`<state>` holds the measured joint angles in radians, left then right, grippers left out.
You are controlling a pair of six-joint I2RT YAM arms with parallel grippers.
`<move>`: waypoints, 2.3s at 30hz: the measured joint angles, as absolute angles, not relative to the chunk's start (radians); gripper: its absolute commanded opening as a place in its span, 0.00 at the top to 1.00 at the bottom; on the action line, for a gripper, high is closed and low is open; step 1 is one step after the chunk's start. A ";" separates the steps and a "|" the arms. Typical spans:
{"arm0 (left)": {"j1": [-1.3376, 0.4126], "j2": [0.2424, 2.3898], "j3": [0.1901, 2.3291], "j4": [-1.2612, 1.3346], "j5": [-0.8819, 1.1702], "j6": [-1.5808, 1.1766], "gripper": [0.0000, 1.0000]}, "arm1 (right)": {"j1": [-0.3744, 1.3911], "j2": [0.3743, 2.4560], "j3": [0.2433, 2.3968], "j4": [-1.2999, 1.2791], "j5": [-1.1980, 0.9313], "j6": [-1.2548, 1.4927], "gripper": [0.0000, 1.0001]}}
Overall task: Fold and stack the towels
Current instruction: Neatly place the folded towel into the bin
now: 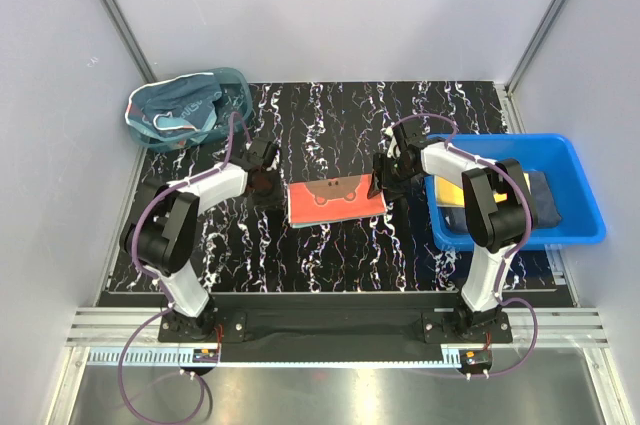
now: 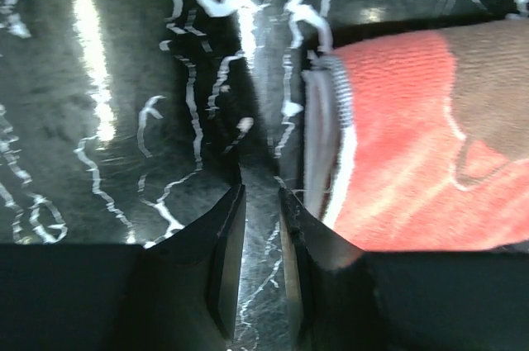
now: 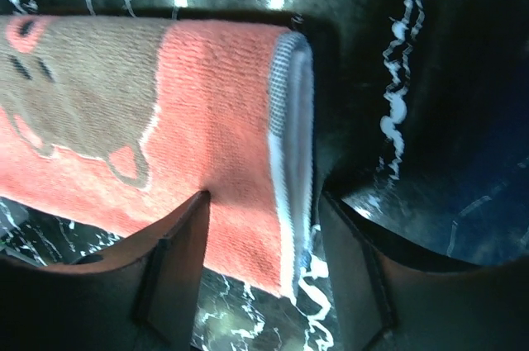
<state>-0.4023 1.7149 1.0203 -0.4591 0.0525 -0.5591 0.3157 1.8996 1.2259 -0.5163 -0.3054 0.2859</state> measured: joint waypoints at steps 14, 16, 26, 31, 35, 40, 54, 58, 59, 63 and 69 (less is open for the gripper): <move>-0.382 1.512 1.202 -0.661 -0.109 -0.495 0.64 | 0.316 1.899 1.149 -0.377 -0.378 0.316 0.81; -0.370 1.452 1.259 -0.688 -0.126 -0.468 0.62 | 0.316 1.895 1.132 -0.354 -0.392 0.320 0.92; -0.356 1.254 1.335 -0.775 -0.181 -0.346 0.58 | 0.316 1.771 1.065 -0.427 -0.350 0.329 1.00; -0.355 1.258 1.315 -0.793 -0.189 -0.310 0.58 | 0.317 1.662 1.174 -0.619 -0.260 0.316 1.00; -0.355 1.258 1.308 -0.796 -0.178 -0.295 0.58 | 0.313 1.561 1.289 -0.773 -0.175 0.277 1.00; -0.355 1.258 1.298 -0.792 -0.147 -0.289 0.56 | 0.241 1.486 1.391 -0.940 -0.096 0.215 1.00; -0.355 1.279 1.280 -0.783 -0.081 -0.276 0.53 | -0.206 1.475 1.481 -1.096 -0.009 0.042 1.00; -0.355 1.287 1.280 -0.783 -0.083 -0.268 0.53 | -0.283 1.478 1.481 -1.070 -0.028 0.002 1.00; -0.355 1.288 1.280 -0.783 -0.083 -0.268 0.53 | -0.296 1.482 1.481 -1.061 -0.034 -0.005 1.00; -0.355 1.305 1.280 -0.784 -0.083 -0.268 0.53 | -0.329 1.523 1.481 -1.029 -0.049 -0.021 1.00; -0.355 1.338 1.314 -0.796 -0.081 -0.268 0.53 | -0.358 1.571 1.475 -0.966 -0.070 -0.022 1.00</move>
